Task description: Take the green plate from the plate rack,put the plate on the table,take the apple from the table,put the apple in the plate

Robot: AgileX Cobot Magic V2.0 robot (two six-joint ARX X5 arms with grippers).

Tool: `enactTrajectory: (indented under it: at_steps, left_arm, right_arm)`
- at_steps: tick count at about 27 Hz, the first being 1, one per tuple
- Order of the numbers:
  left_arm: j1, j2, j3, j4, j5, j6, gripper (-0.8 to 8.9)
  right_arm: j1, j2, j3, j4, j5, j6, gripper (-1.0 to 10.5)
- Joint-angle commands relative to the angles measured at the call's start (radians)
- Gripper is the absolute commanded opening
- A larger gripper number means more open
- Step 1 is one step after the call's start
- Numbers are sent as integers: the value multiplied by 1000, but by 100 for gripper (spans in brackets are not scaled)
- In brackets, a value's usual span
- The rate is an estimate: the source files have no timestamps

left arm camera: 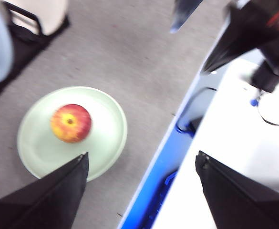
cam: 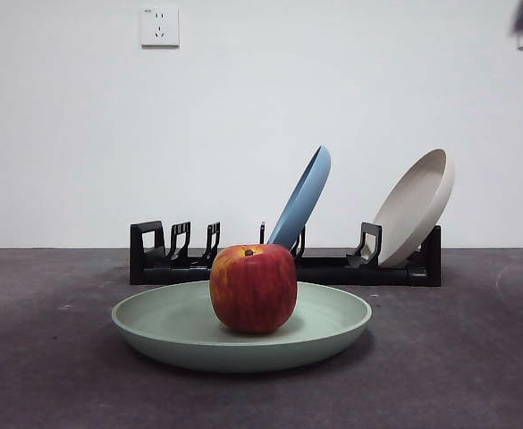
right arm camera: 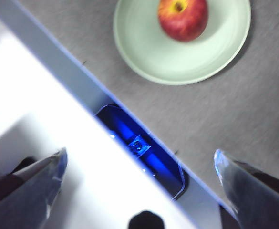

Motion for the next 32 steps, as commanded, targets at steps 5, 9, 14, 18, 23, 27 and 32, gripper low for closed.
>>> enactTrajectory:
  at_steps: [5, 9, 14, 18, 23, 27, 32]
  left_arm:
    - [3, 0, 2, -51, 7, -15, 335]
    - [3, 0, 2, -69, 6, -32, -8]
    - [3, 0, 2, -94, 6, -33, -8]
    - [3, 0, 2, -103, -2, -33, -3]
    - [3, 0, 2, -102, -3, -33, -3]
    - [3, 0, 2, -98, -3, -33, -3]
    - [3, 0, 2, -95, -4, -33, -3]
  right_arm:
    - [2, -100, -5, -63, -10, 20, 459]
    - [2, -125, -5, -66, -10, 19, 80]
    - [2, -128, -5, -67, -10, 19, -12]
    - [2, -128, -5, -65, -10, 24, -11]
    - [1, -128, -5, -66, -6, 23, -11]
    - [1, -128, -5, -66, -6, 23, -11]
    - [1, -128, -5, -66, -6, 23, -11]
